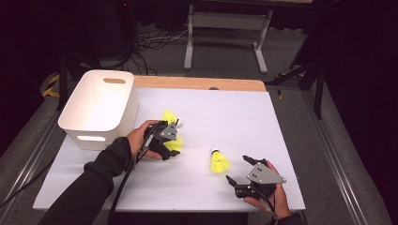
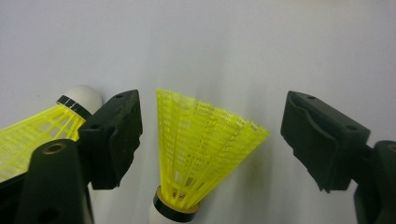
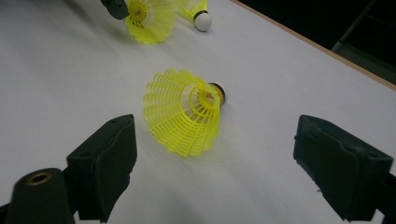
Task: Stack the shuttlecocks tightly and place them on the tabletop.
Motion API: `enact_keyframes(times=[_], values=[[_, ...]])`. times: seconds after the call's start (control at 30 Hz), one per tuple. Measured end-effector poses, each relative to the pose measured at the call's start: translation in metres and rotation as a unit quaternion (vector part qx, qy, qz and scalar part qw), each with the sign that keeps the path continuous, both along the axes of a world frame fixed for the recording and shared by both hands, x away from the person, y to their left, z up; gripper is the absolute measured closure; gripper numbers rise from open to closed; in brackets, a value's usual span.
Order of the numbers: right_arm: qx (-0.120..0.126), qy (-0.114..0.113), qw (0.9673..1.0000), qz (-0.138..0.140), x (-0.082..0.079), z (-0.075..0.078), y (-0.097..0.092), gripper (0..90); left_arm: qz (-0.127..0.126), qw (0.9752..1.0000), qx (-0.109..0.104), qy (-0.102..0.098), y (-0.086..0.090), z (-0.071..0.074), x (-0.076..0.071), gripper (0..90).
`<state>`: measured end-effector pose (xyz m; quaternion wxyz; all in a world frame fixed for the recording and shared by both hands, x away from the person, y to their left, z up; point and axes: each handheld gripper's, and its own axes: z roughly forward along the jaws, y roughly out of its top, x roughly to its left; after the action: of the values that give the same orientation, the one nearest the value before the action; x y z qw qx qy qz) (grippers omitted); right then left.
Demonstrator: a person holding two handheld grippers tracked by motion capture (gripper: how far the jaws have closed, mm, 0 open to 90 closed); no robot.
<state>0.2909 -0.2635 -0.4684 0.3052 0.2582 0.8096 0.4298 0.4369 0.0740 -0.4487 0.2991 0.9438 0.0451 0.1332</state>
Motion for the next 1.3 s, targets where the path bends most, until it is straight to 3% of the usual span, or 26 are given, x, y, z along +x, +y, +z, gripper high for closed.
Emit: enact_keyframes(times=[0.43, 0.47, 0.67, 0.8, 0.93, 1.17, 1.23, 1.3], values=[[0.002, -0.001, 1.0000, -0.001, 0.000, 0.001, -0.001, 15.4, -0.008, 0.9999, -0.011, 0.005, 0.004, -0.001, -0.006, 23.1], [0.002, -0.001, 1.0000, -0.001, 0.000, 0.001, -0.001, 15.4, -0.005, 1.0000, -0.007, 0.000, 0.003, 0.000, -0.008, 22.9], [0.007, -0.005, 1.0000, -0.005, -0.001, 0.002, -0.003, 15.3, 0.002, 0.9994, -0.028, -0.021, 0.009, 0.010, -0.016, 17.8], [0.014, -0.005, 0.9998, -0.011, -0.001, 0.004, -0.005, 15.3, 0.012, 0.9967, -0.068, -0.042, 0.022, 0.018, -0.028, 15.1], [0.028, -0.008, 0.9994, -0.018, -0.001, 0.009, -0.009, 15.3, 0.023, 0.9925, -0.099, -0.068, 0.041, 0.020, -0.045, 14.7], [0.055, -0.005, 0.9979, -0.034, 0.001, 0.020, -0.014, 15.6, 0.042, 0.9858, -0.127, -0.101, 0.077, 0.015, -0.073, 14.5], [0.057, -0.006, 0.9976, -0.037, 0.001, 0.022, -0.013, 15.6, 0.045, 0.9845, -0.136, -0.101, 0.082, 0.014, -0.077, 14.0], [0.061, -0.011, 0.9974, -0.038, 0.002, 0.028, -0.011, 15.5, 0.053, 0.9806, -0.155, -0.107, 0.094, 0.013, -0.084, 14.1]])
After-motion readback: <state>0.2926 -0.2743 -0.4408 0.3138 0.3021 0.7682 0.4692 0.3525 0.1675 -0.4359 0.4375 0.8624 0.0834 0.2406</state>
